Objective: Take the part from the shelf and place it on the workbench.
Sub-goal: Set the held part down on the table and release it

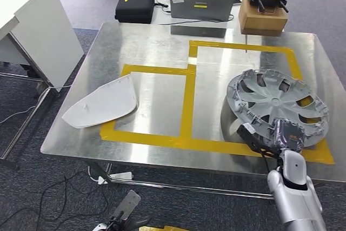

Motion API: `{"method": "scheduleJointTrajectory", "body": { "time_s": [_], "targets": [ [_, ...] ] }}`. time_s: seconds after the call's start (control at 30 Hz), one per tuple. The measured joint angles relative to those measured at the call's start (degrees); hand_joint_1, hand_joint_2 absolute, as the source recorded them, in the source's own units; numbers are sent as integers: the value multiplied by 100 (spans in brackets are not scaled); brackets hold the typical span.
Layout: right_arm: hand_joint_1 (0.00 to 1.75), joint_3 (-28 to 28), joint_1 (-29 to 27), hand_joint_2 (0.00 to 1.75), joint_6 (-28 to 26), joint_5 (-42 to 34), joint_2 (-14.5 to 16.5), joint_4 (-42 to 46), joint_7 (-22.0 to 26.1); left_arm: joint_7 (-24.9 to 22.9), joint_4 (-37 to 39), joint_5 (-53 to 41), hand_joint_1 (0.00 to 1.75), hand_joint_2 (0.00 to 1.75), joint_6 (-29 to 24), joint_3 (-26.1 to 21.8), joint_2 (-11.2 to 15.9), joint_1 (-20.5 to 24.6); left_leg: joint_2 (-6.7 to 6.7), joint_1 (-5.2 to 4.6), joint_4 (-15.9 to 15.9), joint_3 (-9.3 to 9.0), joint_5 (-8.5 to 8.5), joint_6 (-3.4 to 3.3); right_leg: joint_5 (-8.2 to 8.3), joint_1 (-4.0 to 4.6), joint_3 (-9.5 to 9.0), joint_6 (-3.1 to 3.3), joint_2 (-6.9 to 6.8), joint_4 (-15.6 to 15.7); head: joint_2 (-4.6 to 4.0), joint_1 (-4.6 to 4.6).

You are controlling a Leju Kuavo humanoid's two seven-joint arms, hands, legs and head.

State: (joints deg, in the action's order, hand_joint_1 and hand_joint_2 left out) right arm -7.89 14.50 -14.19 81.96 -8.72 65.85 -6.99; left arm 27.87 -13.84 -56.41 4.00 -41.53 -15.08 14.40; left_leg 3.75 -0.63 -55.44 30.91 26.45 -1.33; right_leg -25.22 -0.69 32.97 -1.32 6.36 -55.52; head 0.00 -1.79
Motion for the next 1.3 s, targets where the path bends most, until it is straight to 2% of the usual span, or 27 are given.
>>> {"method": "scheduleJointTrajectory", "body": {
  "time_s": [0.67,0.8,1.3],
  "targets": [
    [162,38,35,175,-4,-1,-9,-72,21,-1,0,-5,0,175,8,1,0,1,0,0,0,1,0,0,0,0,0,0,0,0,0,0],
    [162,119,60,175,-62,4,-10,-123,154,-22,0,-62,0,175,60,32,-18,0,0,0,0,3,0,0,0,0,0,0,0,0,0,0],
    [162,290,135,175,-221,-160,4,-322,138,-72,0,-116,0,175,22,137,-64,1,1,0,0,4,0,0,0,0,1,0,-2,0,0,0]
  ]
}}
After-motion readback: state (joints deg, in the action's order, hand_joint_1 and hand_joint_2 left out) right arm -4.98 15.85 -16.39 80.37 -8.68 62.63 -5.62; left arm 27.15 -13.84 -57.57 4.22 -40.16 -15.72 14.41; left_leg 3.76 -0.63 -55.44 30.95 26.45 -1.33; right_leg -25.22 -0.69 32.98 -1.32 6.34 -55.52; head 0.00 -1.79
